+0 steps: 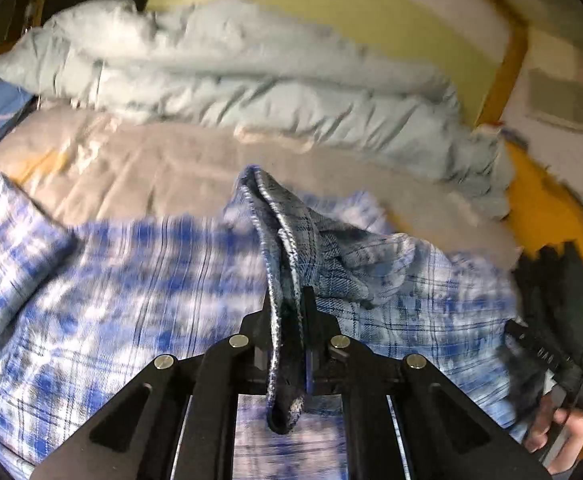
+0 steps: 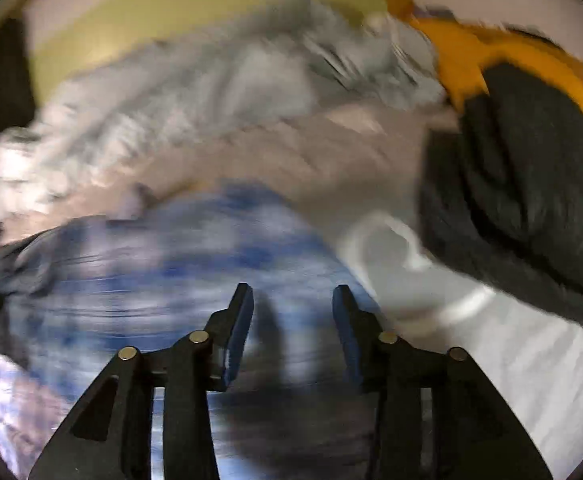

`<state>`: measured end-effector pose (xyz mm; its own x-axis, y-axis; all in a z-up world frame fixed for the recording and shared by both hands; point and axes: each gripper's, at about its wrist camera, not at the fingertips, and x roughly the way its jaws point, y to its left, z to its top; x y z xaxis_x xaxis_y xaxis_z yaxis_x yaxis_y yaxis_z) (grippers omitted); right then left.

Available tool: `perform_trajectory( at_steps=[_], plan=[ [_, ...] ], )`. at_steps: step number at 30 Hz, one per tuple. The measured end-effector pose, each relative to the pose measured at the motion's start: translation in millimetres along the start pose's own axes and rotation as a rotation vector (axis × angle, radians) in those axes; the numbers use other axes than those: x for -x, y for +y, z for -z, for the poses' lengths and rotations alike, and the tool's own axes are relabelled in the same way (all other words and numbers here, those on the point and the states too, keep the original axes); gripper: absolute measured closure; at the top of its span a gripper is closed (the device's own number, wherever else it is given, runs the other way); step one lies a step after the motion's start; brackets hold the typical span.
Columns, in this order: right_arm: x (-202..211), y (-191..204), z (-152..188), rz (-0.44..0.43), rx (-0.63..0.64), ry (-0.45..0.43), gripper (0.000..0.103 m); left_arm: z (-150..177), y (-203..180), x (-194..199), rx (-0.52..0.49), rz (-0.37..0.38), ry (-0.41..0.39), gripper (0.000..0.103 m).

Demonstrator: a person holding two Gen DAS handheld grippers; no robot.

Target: Fold large clothes

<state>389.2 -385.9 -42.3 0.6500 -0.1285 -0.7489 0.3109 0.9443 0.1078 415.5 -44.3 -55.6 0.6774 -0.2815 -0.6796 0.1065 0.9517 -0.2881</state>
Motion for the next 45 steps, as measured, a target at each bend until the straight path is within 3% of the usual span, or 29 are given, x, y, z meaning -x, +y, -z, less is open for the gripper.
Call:
perform_trajectory(
  at_steps=[2, 6, 9, 11, 13, 15, 17, 19, 21, 23, 27, 31, 35, 37, 41, 45],
  plan=[
    [-14, -15, 0, 0.002, -0.054, 0.057, 0.058, 2, -1, -8, -0.008, -0.005, 0.030, 0.094],
    [-16, -25, -2, -0.016, -0.086, 0.052, 0.029, 6, -7, -13, -0.042, -0.041, 0.043, 0.094],
    [-22, -17, -4, 0.030, -0.037, 0.057, 0.027, 5, -10, -11, -0.032, -0.008, 0.026, 0.094],
    [-27, -15, -3, 0.050, -0.007, 0.066, 0.027, 1, -14, 5, -0.044, 0.082, -0.041, 0.094],
    [-24, -13, -1, 0.079, 0.015, 0.056, 0.028, -2, -24, 40, -0.078, 0.194, -0.156, 0.094],
    [-14, -13, -2, 0.115, 0.019, -0.001, 0.028, 2, -42, 84, -0.176, 0.256, -0.330, 0.094],
    [-4, -16, -4, 0.136, 0.018, -0.051, 0.027, 3, -49, 83, -0.192, 0.085, -0.344, 0.094],
    [-6, -19, -4, 0.129, 0.006, -0.040, 0.027, 1, -34, 41, -0.134, -0.053, -0.185, 0.094],
    [-12, -21, -3, 0.112, -0.005, -0.003, 0.027, 2, -6, 2, -0.021, -0.051, -0.017, 0.094],
    [-14, -20, -2, 0.100, -0.007, 0.015, 0.027, 1, 8, -14, 0.018, -0.053, 0.044, 0.094],
    [-10, -16, -2, 0.103, 0.009, -0.006, 0.024, 0, 6, -23, -0.059, -0.131, 0.036, 0.094],
    [-10, -13, -1, 0.095, 0.014, -0.005, 0.023, -2, 11, -19, -0.059, -0.145, 0.018, 0.094],
    [6, -16, -3, 0.073, -0.009, -0.036, 0.018, -12, 27, 3, -0.080, -0.281, -0.068, 0.094],
    [17, -21, -3, 0.047, -0.045, -0.078, 0.007, -16, 37, 1, -0.063, -0.309, -0.058, 0.094],
    [19, -24, -3, 0.014, -0.079, -0.092, 0.007, -13, 42, -12, -0.079, -0.329, 0.014, 0.094],
    [10, -20, -1, 0.020, -0.071, -0.060, 0.007, -10, 38, -13, -0.097, -0.366, 0.009, 0.094]
  ],
)
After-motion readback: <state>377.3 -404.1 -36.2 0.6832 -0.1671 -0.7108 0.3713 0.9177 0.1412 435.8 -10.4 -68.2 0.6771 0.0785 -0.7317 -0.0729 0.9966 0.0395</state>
